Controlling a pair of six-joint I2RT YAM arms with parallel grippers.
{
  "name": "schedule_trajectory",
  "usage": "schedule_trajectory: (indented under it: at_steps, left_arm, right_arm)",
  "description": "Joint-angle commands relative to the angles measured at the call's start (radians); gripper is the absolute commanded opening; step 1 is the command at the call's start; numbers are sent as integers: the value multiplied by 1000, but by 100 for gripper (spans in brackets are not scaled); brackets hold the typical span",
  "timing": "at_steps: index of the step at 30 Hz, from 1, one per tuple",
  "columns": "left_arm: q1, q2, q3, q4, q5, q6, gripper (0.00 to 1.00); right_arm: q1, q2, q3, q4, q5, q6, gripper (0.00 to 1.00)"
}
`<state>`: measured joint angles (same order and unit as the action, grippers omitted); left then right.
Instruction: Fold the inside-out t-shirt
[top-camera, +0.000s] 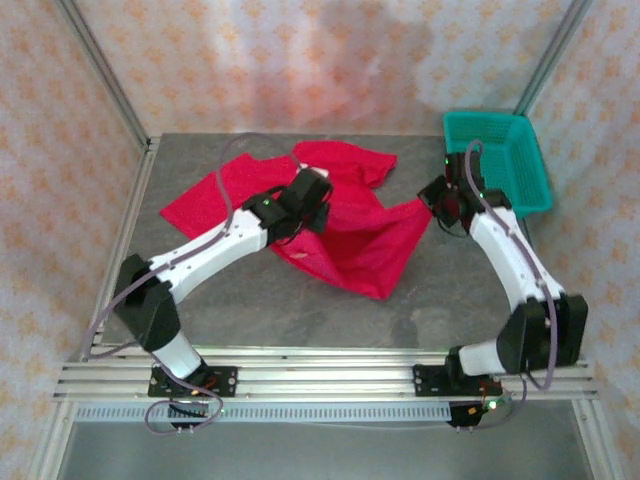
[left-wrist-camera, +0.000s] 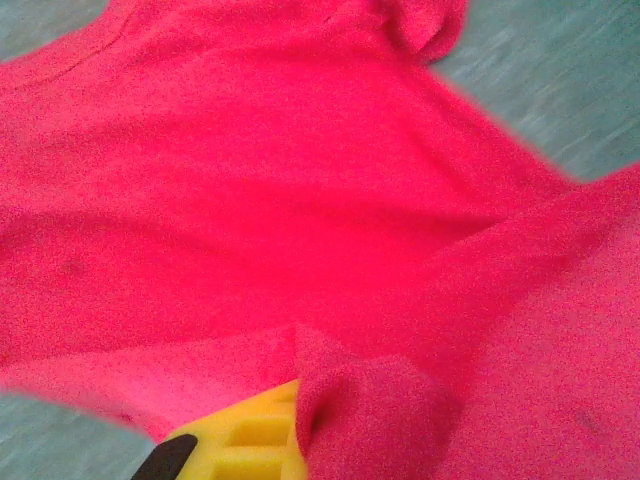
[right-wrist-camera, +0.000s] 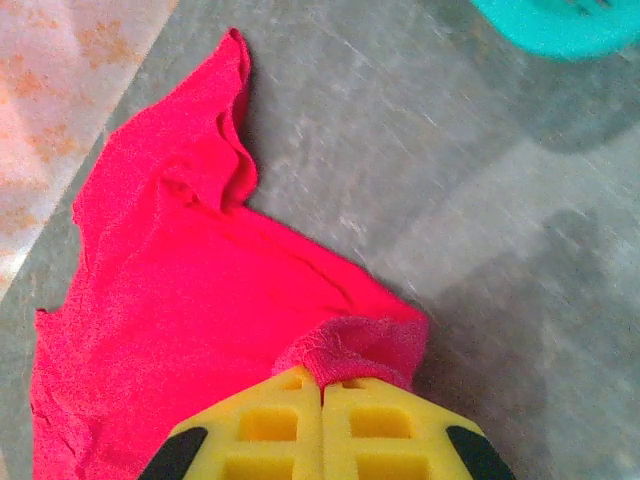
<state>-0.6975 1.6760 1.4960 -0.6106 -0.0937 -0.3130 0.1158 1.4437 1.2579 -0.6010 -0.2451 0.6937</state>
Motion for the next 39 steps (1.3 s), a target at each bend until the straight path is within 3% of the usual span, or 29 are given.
schedule_trajectory:
  at_steps: [1, 3, 4, 8, 10, 13, 16, 21, 27, 29, 32, 36, 39]
  left_arm:
    - [10, 121, 120, -177, 68, -40, 0]
    - [12, 177, 171, -201, 81, -54, 0]
    - [12, 199, 192, -210, 92, -64, 0]
    - [12, 228, 233, -224, 121, -102, 0]
    - [12, 228, 238, -221, 126, -112, 0]
    - [13, 227, 254, -233, 132, -118, 0]
    - [13, 217, 265, -253, 124, -122, 0]
    - [14, 158, 276, -277, 125, -141, 0]
    - [13, 80, 311, -298, 166, -207, 0]
    - [11, 66, 342, -322, 195, -249, 0]
    - [-1, 42, 391, -342, 239, -285, 0]
    - [-37, -9, 418, -330, 241, -299, 0]
    - [-45, -50, 435, -307, 260, -310, 0]
  right_arm:
    - [-13, 161, 138, -53, -14, -72, 18]
    - [-13, 204, 197, -126, 13, -98, 40]
    - [-12, 194, 190, -130, 13, -105, 44]
    - [17, 24, 39, -93, 27, -130, 50]
    - [67, -64, -57, -70, 22, -138, 44]
    - [196, -169, -253, 67, -2, -115, 27]
    - [294, -170, -409, 241, -11, -48, 13]
    - [365, 21, -438, 532, -56, 55, 3]
    - [451, 285, -285, 846, -48, 204, 0]
    - [453, 366, -216, 928, -19, 249, 6]
    - [456, 481, -67, 988, -1, 296, 34]
    - [476, 592, 128, 904, 47, 319, 70]
    - [491, 682, 234, 833, 85, 344, 80]
